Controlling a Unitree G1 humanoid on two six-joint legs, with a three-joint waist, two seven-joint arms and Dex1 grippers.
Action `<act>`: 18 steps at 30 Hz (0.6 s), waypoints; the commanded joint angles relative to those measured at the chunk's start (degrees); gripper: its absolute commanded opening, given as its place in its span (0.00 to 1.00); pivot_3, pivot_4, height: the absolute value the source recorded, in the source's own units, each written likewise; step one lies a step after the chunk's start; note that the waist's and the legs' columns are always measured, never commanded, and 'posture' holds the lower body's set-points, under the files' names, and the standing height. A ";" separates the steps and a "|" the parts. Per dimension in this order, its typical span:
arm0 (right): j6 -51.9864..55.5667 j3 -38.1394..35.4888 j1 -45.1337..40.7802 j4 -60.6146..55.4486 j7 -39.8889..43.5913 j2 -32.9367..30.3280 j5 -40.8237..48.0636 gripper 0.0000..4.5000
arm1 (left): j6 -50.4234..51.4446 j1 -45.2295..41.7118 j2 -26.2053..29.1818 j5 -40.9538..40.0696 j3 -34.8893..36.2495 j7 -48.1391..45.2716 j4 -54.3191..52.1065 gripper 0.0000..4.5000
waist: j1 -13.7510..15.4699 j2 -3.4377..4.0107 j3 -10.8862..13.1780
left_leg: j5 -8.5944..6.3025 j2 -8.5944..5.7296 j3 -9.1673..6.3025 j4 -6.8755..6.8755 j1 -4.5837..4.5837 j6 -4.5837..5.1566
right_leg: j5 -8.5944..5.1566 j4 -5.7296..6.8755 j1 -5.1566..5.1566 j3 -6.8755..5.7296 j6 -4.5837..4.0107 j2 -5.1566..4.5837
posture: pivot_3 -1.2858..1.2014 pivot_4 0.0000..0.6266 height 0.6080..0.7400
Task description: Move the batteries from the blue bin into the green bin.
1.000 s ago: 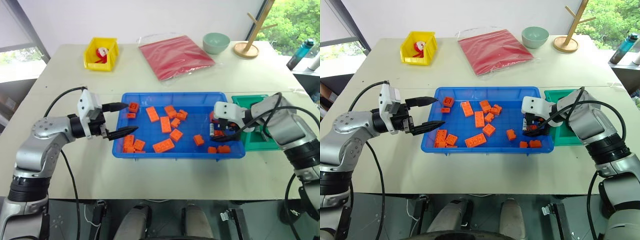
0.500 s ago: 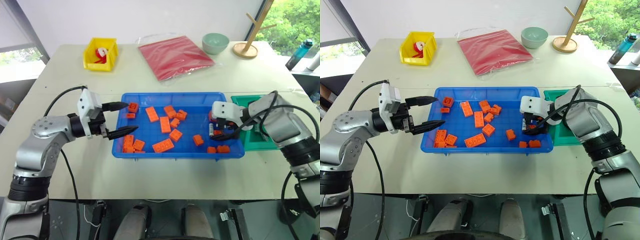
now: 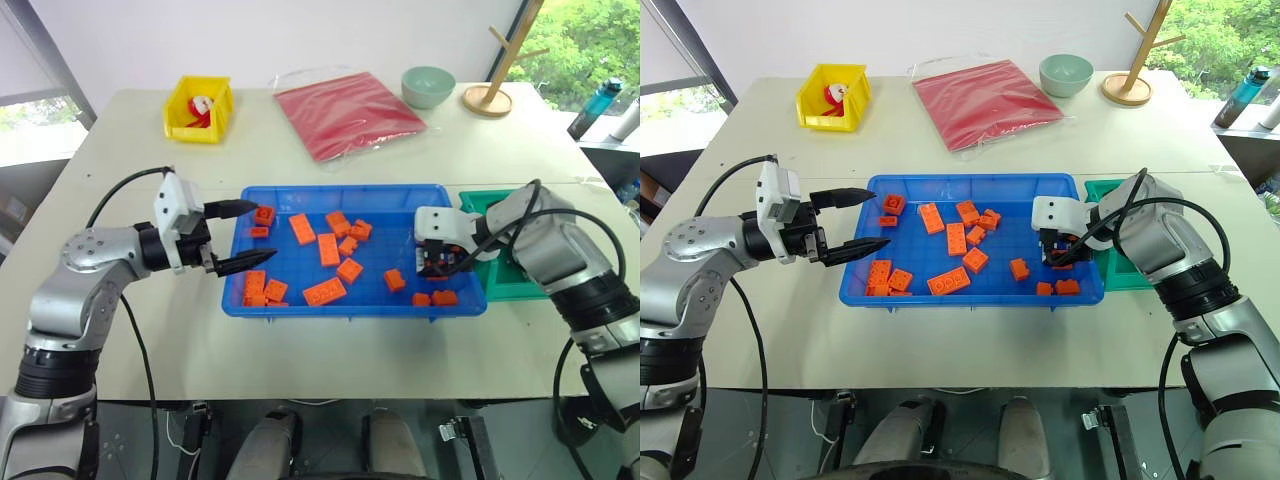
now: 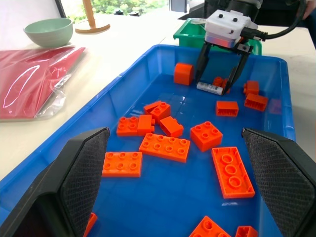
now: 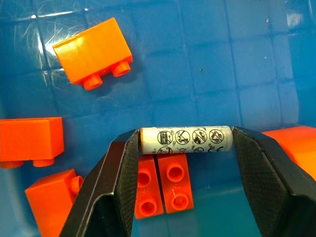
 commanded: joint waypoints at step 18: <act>23.11 -27.05 1.12 -10.40 -4.96 -9.23 15.11 0.51 | 0.88 0.92 2.91 -0.77 2.96 -0.86 1.44 1.00 | 0.88 0.07 0.06 | 0.00 -0.13 -0.04 0.00 -0.05 0.00 | 0.00 0.00 -0.02 0.01 0.00 -0.08 | 0.52 0.24 0.82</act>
